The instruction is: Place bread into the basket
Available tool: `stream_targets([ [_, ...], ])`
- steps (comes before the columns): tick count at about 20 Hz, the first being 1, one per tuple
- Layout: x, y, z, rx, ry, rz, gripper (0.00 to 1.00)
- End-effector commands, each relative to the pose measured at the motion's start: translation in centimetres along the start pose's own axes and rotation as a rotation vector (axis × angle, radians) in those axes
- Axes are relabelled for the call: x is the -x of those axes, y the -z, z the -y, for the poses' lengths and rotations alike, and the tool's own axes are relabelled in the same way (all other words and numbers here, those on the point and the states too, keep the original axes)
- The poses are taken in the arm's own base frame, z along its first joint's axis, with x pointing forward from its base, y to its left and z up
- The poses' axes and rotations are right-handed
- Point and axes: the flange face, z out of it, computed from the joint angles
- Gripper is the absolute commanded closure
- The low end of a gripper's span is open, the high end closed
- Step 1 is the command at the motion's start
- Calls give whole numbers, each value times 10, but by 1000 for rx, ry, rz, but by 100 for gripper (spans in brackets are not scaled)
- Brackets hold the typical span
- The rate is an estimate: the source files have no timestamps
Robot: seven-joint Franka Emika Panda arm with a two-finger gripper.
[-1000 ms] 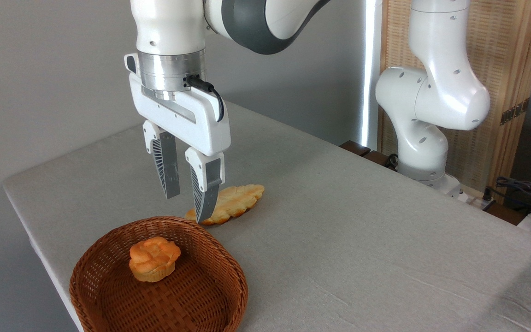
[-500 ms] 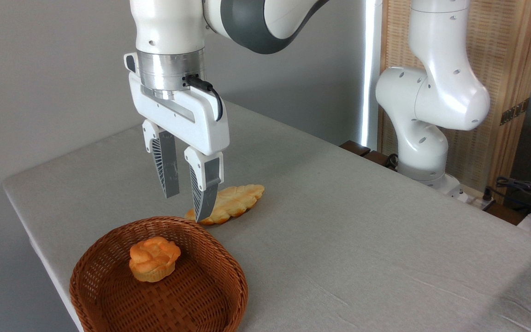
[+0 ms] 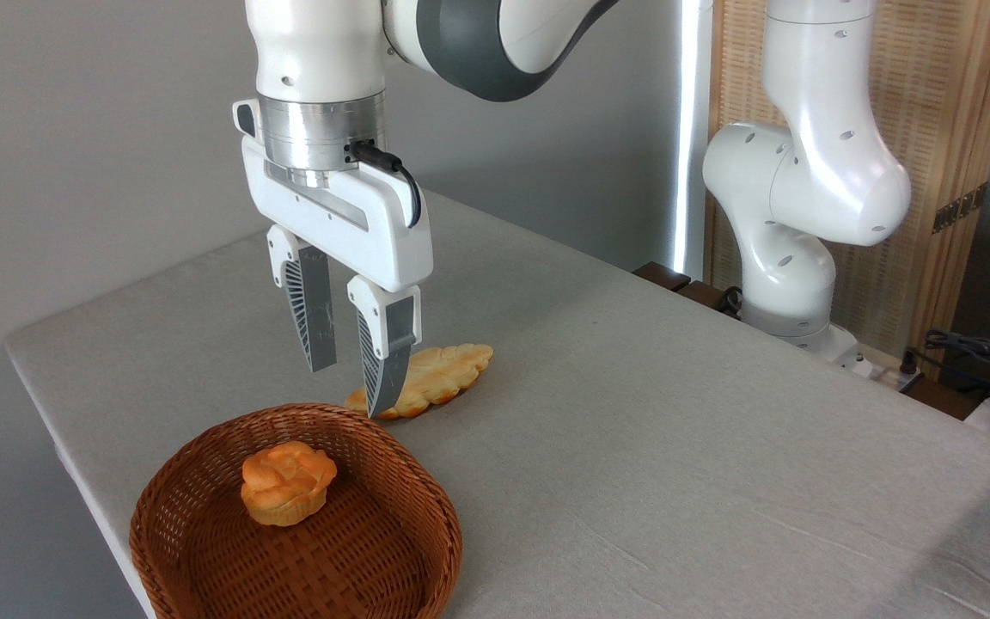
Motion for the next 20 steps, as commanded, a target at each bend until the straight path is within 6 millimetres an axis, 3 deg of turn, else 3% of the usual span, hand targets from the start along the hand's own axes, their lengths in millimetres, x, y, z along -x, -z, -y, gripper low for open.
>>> stream_targets([
  [1,0,6,-1,-1,-1,8,0],
  [13,3,-2,-10,15,-8,21,0],
  [16,18,-7,-22,28,-15,36,0],
  [20,25,-27,-58,62,-71,74,0],
])
